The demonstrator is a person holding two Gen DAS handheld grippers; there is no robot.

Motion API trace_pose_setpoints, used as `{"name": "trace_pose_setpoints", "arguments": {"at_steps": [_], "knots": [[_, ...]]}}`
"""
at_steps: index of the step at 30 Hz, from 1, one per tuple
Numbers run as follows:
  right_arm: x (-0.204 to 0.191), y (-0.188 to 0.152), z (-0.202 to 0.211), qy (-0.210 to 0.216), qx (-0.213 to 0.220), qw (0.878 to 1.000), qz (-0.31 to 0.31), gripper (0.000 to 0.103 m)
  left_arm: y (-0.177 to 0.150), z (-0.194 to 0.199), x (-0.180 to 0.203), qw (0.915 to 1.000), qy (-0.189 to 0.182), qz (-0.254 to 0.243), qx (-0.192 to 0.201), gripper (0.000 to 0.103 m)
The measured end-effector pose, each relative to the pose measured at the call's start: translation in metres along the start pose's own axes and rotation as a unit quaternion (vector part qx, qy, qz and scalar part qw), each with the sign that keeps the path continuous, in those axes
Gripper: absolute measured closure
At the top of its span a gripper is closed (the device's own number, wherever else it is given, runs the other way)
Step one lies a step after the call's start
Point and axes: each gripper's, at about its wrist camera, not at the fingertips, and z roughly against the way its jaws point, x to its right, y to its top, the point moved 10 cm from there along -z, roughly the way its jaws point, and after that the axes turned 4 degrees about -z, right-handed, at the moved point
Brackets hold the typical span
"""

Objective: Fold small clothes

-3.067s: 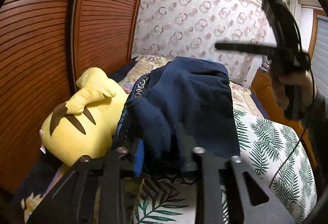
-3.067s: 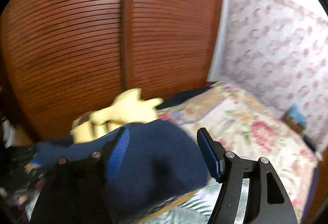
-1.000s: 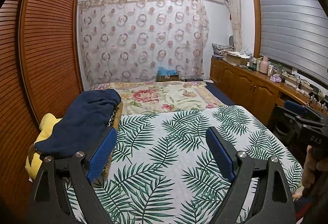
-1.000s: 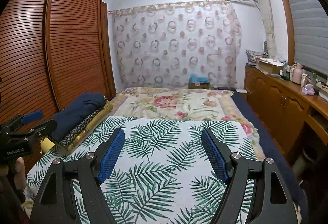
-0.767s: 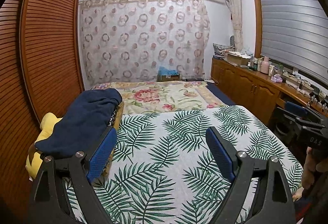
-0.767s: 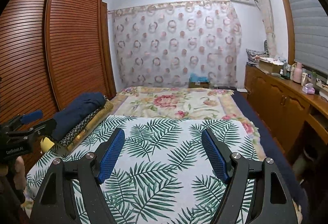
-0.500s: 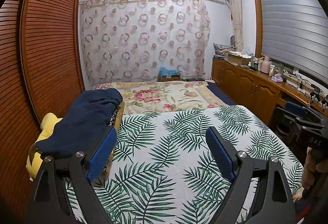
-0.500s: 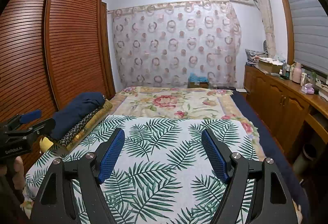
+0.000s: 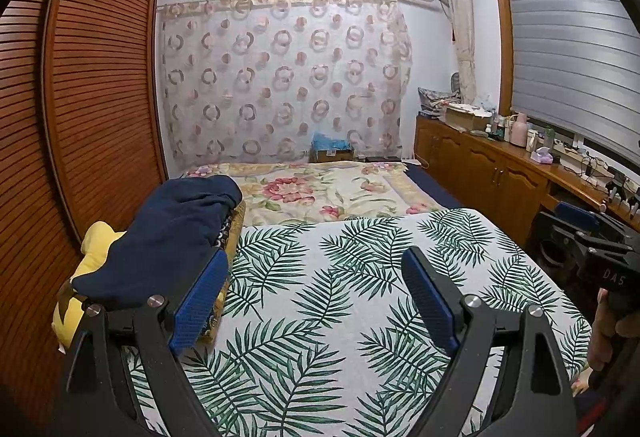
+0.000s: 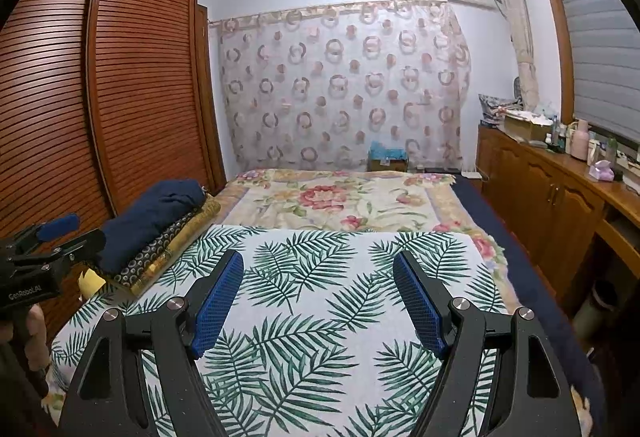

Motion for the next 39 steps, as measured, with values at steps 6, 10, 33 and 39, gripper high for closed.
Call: {"name": "trace_pose_setpoints", "arguments": {"at_steps": [6, 10, 33, 39], "knots": [[0.006, 0.000, 0.005, -0.001, -0.001, 1.000, 0.001, 0.024, 0.002, 0.002, -0.001, 1.0000, 0.001, 0.001, 0.002, 0.014], [0.008, 0.000, 0.008, -0.002, -0.002, 1.000, 0.002, 0.024, 0.003, 0.004, -0.001, 1.0000, 0.003, 0.002, 0.002, 0.014], [0.013, 0.004, 0.017, -0.004, 0.000, 1.000, 0.004, 0.024, 0.003, 0.004, -0.001, 1.0000, 0.003, 0.003, 0.003, 0.014], [0.014, 0.004, 0.018, -0.004, -0.001, 1.000, 0.004, 0.024, 0.003, 0.004, 0.000, 1.0000, 0.003, 0.002, 0.004, 0.014]]}}
